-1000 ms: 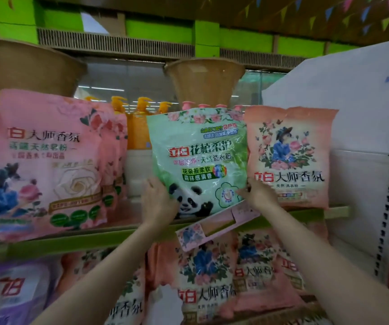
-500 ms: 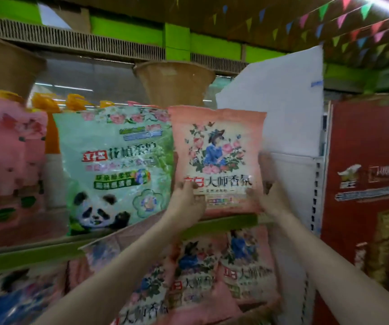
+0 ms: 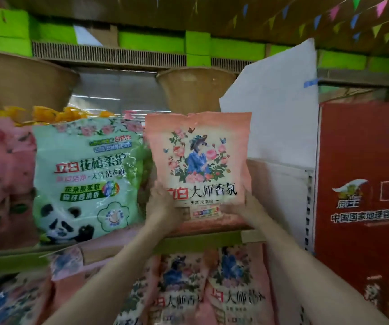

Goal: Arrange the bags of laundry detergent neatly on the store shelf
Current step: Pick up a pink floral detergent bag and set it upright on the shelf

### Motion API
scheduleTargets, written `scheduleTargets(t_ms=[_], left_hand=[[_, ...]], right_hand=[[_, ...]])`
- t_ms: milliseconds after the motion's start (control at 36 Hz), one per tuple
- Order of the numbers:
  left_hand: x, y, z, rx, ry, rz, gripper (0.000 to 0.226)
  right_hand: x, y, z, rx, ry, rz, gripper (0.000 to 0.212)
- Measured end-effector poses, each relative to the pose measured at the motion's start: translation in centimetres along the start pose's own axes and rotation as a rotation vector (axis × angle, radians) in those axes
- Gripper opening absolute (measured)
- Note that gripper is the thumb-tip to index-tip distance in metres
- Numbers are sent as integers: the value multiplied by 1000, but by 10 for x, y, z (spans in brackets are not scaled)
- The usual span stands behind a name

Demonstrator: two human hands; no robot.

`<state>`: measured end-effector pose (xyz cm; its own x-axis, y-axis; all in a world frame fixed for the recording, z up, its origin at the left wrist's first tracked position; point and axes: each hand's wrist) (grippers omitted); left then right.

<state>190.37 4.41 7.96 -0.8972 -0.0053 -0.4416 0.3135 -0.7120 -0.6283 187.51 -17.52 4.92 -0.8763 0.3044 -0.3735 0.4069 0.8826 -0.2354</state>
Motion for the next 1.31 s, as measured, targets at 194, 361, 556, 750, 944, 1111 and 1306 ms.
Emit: scheduleTargets(t_ms=[194, 361, 556, 750, 944, 1111, 1306], left_hand=[[11, 31, 5, 211, 29, -102, 45], [15, 35, -12, 147, 46, -218, 51], [-6, 36, -21, 134, -8, -192, 47], [1, 38, -20, 12, 55, -204, 34], [13, 34, -11, -136, 43, -179, 12], [33, 36, -9, -106, -18, -95, 28], [52, 2, -5, -169, 65, -100, 25]], right_hand=[[7, -47, 23, -39, 41, 44, 92], [4, -45, 22, -4, 8, 18, 66], [-11, -31, 21, -11, -71, -53, 87], [-25, -43, 49, 48, -38, -85, 93], [-12, -37, 37, 411, 77, 83, 81], [31, -21, 17, 925, 51, 264, 62], [67, -9, 9, 1024, 43, 263, 51]])
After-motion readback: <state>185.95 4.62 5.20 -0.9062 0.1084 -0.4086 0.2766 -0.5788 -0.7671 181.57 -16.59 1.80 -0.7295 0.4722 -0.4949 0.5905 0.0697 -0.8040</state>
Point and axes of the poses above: each hand's wrist, its own x-axis away from the middle knuckle, its own y-axis out of the palm, z = x × y, and after that the axes turned 6 degrees about z, right-handed
